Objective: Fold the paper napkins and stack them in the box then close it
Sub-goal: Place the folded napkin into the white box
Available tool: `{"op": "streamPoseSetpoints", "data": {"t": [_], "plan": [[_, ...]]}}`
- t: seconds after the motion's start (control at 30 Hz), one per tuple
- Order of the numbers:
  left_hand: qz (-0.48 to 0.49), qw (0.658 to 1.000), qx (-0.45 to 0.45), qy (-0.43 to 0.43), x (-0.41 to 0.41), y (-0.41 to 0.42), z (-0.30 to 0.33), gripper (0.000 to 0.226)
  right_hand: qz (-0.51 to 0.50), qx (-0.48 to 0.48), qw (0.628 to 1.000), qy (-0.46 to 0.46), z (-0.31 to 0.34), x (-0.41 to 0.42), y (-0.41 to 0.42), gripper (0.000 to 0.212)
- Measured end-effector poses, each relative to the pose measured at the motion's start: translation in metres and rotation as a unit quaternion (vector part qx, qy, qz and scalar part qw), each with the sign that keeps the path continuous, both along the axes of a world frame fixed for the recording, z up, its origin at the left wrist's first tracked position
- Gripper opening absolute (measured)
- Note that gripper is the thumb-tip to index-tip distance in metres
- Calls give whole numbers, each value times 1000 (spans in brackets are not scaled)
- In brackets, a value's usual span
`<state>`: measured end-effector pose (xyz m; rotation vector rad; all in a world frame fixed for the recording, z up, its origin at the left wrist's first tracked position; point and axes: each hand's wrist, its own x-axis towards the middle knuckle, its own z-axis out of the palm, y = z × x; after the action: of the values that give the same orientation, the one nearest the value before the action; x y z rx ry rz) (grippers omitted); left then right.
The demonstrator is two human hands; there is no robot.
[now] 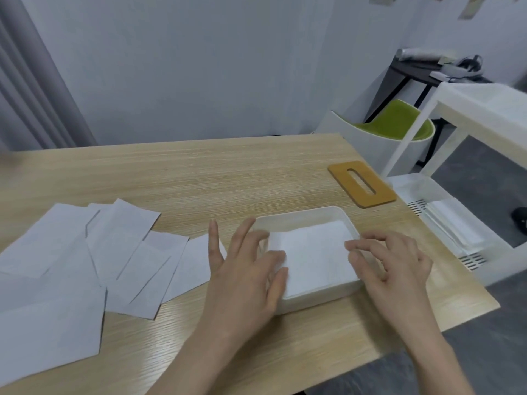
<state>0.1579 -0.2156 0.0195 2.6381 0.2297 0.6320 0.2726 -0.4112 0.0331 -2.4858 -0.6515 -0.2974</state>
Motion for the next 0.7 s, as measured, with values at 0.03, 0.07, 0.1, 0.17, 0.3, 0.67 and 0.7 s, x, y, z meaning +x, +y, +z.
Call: {"op": "streamPoseSetpoints", "data": {"t": [0.03,0.07,0.1,0.17,0.3,0.67,0.7], "plan": [[-2,1000,-1,0,0,0,-1,30,2,0,1000,-6,2,-2,0,9],[-10,1000,-3,1,1,-1,-1,30,12,0,1000,-10,3,-5,1,15],[-26,1000,-7,4,1,-1,-2,32,31,-3,999,-12,4,-8,1,23],[-72,997,-19,20,2,-2,-4,38,68,-27,997,-2,4,-14,4,38],[-113,992,6,55,3,-2,-5,48,80,-93,992,33,0,-21,5,56],[-128,988,54,67,8,0,-3,49,47,-171,983,50,2,-21,19,81],[-128,988,59,64,9,0,-4,47,44,-176,982,49,1,-20,20,80]]}}
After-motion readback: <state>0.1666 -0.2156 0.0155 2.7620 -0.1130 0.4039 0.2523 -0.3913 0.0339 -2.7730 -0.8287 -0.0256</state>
